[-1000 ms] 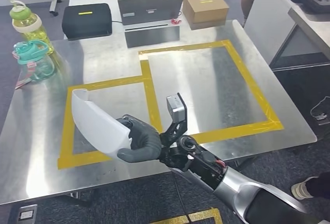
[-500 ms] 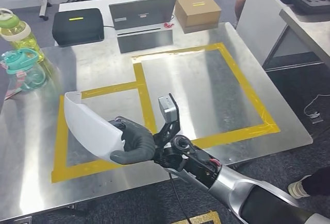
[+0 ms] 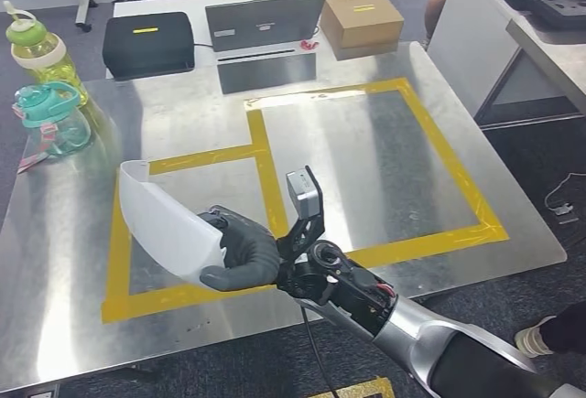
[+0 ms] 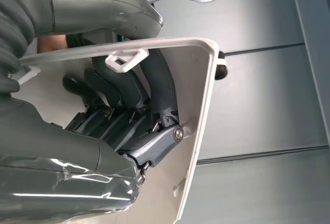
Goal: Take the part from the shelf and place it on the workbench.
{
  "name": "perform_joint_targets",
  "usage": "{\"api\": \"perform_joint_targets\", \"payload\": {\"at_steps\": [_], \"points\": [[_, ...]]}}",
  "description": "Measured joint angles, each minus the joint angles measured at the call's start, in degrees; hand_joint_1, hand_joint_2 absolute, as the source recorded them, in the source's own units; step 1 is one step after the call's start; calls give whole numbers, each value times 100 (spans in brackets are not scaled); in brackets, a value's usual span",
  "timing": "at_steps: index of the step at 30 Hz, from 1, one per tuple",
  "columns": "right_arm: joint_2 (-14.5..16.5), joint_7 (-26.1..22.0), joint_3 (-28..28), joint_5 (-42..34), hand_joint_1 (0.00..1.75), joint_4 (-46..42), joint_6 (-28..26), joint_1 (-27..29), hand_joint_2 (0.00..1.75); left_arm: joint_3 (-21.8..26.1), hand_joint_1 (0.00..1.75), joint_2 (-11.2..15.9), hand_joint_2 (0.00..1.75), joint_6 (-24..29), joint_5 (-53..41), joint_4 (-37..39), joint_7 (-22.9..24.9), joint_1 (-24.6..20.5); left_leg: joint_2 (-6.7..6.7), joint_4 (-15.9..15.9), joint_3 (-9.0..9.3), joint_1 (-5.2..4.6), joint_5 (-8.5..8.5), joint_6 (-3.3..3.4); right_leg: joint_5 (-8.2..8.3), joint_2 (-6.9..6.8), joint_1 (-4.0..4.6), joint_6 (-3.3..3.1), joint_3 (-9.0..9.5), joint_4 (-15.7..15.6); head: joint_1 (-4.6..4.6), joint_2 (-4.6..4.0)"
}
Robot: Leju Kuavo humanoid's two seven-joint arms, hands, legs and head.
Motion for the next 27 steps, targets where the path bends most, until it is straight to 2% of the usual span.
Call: {"api": "perform_joint_targets", "payload": {"at_steps": [5, 11, 18, 21, 27], "points": [[0, 7, 0, 68, 166, 0, -55, 0, 175, 0, 0, 0, 175, 3, 0, 0, 2, 0, 1, -4, 9, 5, 1, 1, -2, 0, 1, 15, 3, 1, -10, 0], [-7, 2, 7, 781, 166, -68, -558, -22, 175, 0, 0, -2, 175, 10, 4, 0, 4, 0, 2, -17, 24, 10, 3, -1, -3, 1, 2, 14, 15, 2, -16, 0], [-14, 298, 129, 2774, 166, -457, -1714, -319, 175, 0, 0, -2, 175, 13, 70, 0, -6, 3, 2, -25, 29, 12, 5, -4, -3, 2, 10, 13, 19, 4, -21, 0], [15, 491, 304, 3686, 166, -638, -2056, -444, 175, 0, 0, -1, 175, 14, 102, 0, -47, 5, 2, -26, 29, 12, 5, -4, -4, 1, 16, 12, 21, 4, -23, 0], [143, 744, 731, 4922, 166, -876, -2519, -689, 175, 0, 0, 1, 175, 10, 122, 0, -126, 3, 2, -27, 30, 12, 5, -4, -6, 0, 17, 11, 22, 4, -25, 0]]}}
